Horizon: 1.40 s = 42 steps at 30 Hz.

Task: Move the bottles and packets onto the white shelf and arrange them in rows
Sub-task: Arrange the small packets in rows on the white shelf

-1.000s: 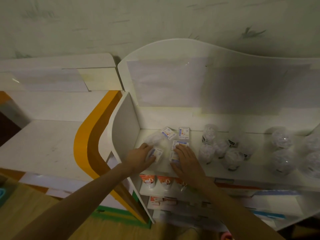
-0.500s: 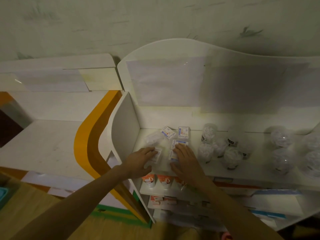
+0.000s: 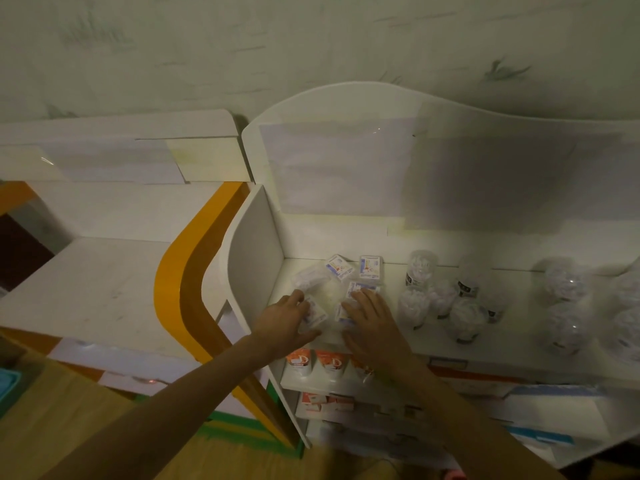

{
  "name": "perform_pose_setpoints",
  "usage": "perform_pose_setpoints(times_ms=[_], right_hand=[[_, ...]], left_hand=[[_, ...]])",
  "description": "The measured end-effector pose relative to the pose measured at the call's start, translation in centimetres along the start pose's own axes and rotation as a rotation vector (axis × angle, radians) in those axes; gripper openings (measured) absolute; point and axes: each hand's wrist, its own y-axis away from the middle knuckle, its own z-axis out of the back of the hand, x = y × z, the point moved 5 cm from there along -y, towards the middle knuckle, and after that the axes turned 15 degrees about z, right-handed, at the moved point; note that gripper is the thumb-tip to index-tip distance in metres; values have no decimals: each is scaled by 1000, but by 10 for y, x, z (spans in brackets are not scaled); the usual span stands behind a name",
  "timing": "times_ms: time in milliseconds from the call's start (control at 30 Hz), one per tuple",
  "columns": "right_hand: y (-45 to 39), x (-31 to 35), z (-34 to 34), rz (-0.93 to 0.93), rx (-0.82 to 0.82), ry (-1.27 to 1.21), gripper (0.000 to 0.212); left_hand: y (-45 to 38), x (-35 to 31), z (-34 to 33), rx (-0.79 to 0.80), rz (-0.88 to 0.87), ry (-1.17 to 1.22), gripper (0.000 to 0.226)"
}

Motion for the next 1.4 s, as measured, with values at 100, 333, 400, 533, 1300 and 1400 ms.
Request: perform_pose_setpoints(times_ms=[100, 333, 400, 533, 1300, 1400], right_hand=[[2, -2, 0, -15, 18, -19, 56], [1, -2, 3, -25, 31, -55, 58], [0, -2, 4, -36, 32, -66, 59], [-2, -1, 4, -63, 48, -87, 56], [-22, 24, -2, -80, 209, 19, 56], [-27, 27, -4, -58, 206, 46, 52]], left_hand=[[-2, 0, 1, -8, -4, -11, 76], [2, 4, -1, 8, -10, -55, 72], [3, 2, 0, 8, -7, -69, 68], [2, 1, 0, 16, 22, -98, 59], [9, -2, -1, 16, 3, 8, 52], [10, 2, -2, 31, 21, 27, 47]])
